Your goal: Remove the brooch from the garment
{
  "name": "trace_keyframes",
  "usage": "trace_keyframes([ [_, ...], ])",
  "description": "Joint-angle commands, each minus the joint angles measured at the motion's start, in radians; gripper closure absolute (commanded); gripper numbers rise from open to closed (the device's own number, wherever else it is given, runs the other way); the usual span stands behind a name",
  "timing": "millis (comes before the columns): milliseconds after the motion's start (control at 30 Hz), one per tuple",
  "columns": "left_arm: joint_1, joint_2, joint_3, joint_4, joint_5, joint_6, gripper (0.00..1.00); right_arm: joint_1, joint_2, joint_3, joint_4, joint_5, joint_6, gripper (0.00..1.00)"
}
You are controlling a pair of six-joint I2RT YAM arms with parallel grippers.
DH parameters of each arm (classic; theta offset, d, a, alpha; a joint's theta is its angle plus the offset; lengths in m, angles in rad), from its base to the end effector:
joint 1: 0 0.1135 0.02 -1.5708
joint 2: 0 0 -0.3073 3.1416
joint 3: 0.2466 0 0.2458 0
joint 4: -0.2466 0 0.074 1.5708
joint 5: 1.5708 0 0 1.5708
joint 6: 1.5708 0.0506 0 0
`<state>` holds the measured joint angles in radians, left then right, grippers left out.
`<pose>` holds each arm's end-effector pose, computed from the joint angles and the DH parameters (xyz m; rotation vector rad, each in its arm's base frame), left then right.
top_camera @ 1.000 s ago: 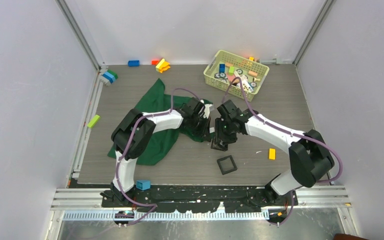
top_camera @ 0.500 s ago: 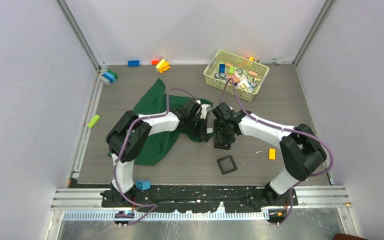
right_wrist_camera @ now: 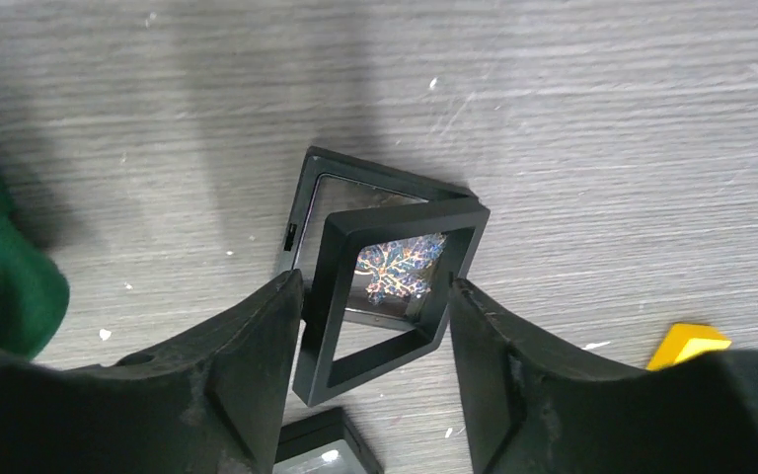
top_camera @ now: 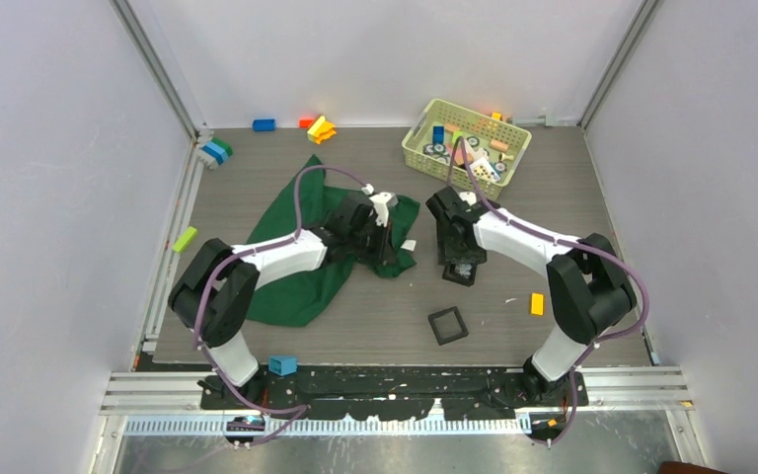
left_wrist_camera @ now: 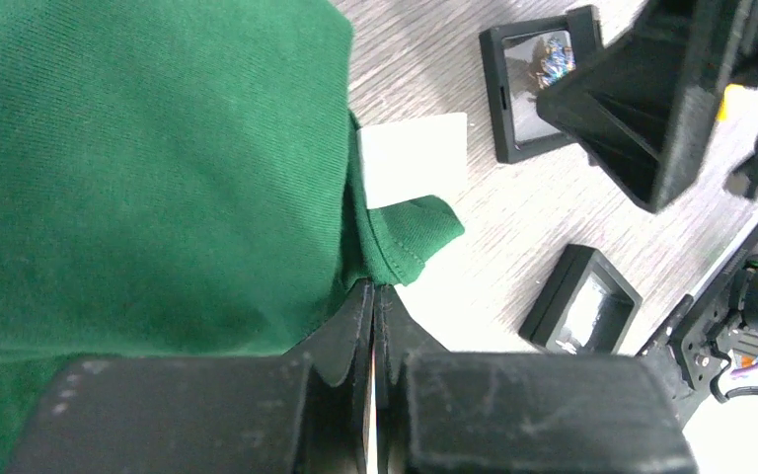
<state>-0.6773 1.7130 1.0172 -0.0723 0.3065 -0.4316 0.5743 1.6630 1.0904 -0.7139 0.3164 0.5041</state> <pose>0.2810 -0.2456 0.2260 0.4637 2.4330 -0.8768 0.2733 0.1581 0.2236 -0.0335 2.7329 -0.1733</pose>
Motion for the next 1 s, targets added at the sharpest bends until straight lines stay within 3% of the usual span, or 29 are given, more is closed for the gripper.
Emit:
trace_keyframes([
  [0,0.003,-0.086,-0.036,0.121,0.002,0.032,1.00,-0.006,-0.032,0.066,-0.017,0.058,-0.034,0.33],
  [100,0.004,-0.123,-0.054,0.140,0.013,0.039,0.98,-0.007,-0.068,0.078,-0.034,0.039,-0.037,0.22],
  [200,0.003,-0.170,-0.063,0.144,0.028,0.043,0.89,-0.007,-0.143,0.069,-0.028,-0.035,-0.044,0.11],
  [367,0.007,-0.270,-0.065,0.090,-0.015,0.060,0.61,-0.007,-0.240,0.055,0.037,-0.141,-0.048,0.09],
  [567,0.038,-0.421,-0.048,-0.178,-0.231,0.048,0.36,-0.007,-0.218,0.074,0.150,-0.249,0.002,0.12],
  [633,0.053,-0.476,-0.076,-0.236,-0.327,0.025,0.31,-0.006,-0.177,0.098,0.188,-0.264,0.064,0.14],
  [833,0.084,-0.629,-0.172,-0.351,-0.440,-0.028,0.18,0.024,-0.050,0.169,0.305,-0.241,0.361,0.14],
  [967,0.098,-0.672,-0.212,-0.397,-0.498,-0.037,0.17,0.061,0.008,0.208,0.354,-0.161,0.506,0.15],
])
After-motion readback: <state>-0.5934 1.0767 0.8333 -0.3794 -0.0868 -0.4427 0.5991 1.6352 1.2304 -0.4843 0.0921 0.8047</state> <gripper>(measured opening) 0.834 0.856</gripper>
